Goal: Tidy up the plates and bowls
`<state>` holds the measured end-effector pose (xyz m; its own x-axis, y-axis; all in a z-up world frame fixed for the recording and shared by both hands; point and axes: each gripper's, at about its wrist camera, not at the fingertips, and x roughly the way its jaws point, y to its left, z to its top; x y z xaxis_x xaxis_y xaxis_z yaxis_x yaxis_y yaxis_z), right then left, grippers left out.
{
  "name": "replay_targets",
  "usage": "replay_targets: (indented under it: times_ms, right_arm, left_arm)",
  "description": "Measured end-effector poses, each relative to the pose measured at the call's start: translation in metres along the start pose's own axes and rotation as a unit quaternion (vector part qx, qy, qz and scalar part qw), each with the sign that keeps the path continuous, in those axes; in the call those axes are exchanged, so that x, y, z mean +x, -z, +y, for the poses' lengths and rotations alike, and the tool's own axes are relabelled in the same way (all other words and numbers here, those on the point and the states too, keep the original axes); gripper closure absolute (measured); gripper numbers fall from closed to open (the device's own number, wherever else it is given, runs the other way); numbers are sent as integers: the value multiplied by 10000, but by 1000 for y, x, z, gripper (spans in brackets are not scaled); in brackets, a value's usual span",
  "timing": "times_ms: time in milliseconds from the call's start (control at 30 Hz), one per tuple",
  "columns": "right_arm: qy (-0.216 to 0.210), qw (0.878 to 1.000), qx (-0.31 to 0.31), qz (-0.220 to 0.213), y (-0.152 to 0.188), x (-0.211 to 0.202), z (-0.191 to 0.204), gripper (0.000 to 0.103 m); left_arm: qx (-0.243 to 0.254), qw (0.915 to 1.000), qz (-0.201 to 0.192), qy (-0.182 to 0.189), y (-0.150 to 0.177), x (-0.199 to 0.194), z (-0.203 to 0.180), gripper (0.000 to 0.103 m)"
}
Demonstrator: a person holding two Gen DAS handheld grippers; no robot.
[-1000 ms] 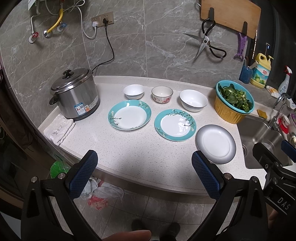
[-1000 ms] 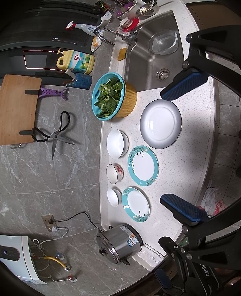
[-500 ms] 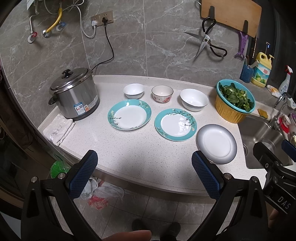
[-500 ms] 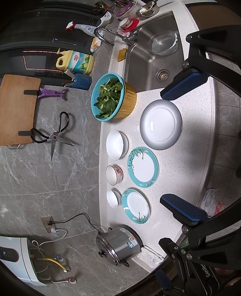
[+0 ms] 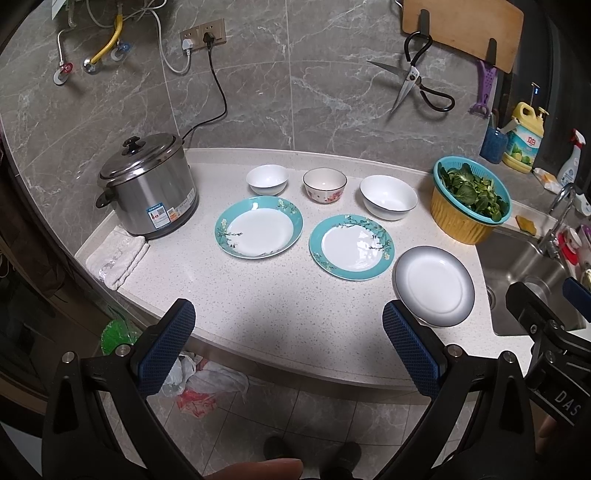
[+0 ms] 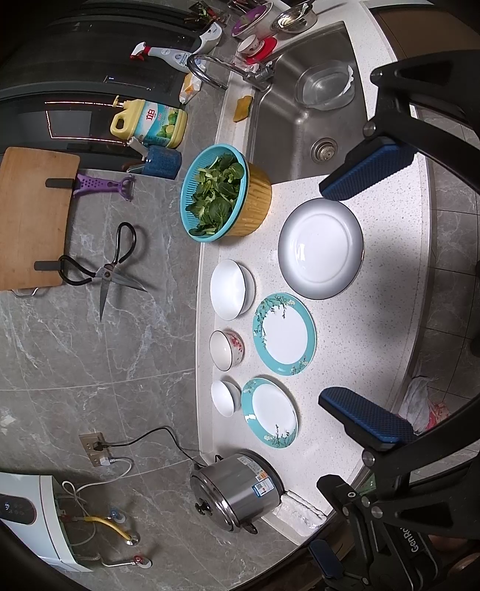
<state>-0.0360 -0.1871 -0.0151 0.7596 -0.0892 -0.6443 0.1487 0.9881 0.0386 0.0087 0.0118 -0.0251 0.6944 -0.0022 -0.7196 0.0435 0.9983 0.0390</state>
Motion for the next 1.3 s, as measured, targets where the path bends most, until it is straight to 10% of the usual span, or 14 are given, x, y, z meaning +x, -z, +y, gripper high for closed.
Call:
replay_targets:
  times_ms: [967,1300]
  right_arm:
    - [59,9998,71,147,10,18,-1,0]
    - [-222,9922,764,960,44,63,-24,0]
  left_arm:
    - [92,9998,194,26,4,20,5,0]
    - [265,9886,1278,748,37,101,29,1]
